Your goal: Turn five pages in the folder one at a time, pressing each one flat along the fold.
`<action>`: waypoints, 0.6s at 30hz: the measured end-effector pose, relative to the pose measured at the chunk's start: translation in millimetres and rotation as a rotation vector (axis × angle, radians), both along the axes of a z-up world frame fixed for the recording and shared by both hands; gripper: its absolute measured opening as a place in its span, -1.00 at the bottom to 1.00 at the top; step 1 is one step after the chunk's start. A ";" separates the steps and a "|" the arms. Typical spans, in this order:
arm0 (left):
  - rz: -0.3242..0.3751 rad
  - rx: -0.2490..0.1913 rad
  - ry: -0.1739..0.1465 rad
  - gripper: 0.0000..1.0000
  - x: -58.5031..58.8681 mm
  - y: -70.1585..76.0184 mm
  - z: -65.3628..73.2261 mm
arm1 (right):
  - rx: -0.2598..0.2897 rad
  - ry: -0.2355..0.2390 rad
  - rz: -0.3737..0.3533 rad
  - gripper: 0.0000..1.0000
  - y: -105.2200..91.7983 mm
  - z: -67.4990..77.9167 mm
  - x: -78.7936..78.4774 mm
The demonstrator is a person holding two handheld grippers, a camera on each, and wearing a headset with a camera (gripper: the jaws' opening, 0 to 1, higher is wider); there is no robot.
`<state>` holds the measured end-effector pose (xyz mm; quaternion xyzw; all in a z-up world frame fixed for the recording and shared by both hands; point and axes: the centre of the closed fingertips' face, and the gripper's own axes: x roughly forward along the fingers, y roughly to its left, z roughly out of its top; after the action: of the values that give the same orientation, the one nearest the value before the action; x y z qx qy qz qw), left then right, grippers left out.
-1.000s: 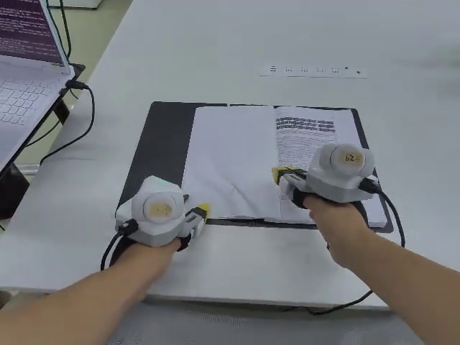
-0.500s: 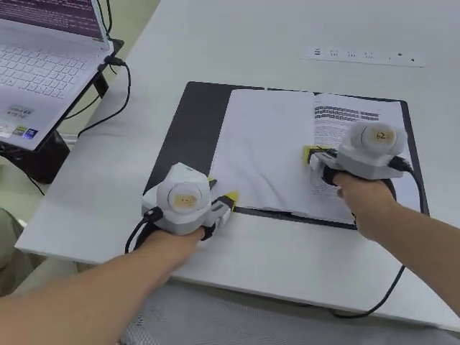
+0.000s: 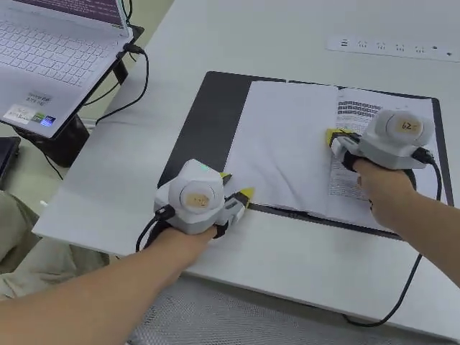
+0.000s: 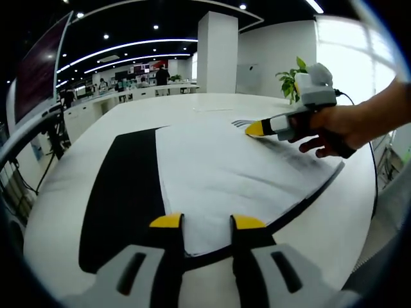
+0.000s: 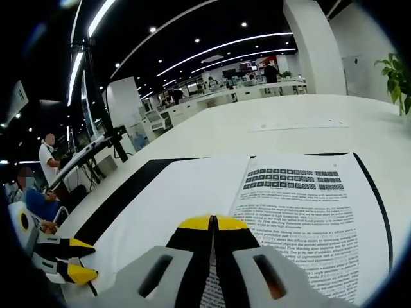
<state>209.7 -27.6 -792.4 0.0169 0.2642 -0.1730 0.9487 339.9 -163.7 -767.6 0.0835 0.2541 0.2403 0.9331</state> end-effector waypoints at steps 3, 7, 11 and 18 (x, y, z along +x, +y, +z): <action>0.002 -0.002 -0.001 -0.45 0.2 -0.1 -0.4 | 0.001 -0.004 -0.011 -1.00 -1.5 -0.7 7.7; 0.005 -0.006 -0.004 -0.45 -0.1 -0.5 -0.7 | 0.004 -0.010 -0.020 -1.00 -2.0 -1.3 16.2; 0.006 -0.007 -0.007 -0.45 -0.7 -0.8 -1.0 | 0.003 -0.016 -0.031 -1.00 -2.4 -2.0 26.9; 0.007 -0.008 -0.007 -0.45 -2.6 -1.2 0.0 | 0.008 -0.017 -0.050 -1.00 -5.0 -2.0 42.5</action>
<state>207.1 -28.7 -792.4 0.0129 0.2601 -0.1707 0.9503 382.4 -168.7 -769.6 0.0912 0.2429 0.2187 0.9407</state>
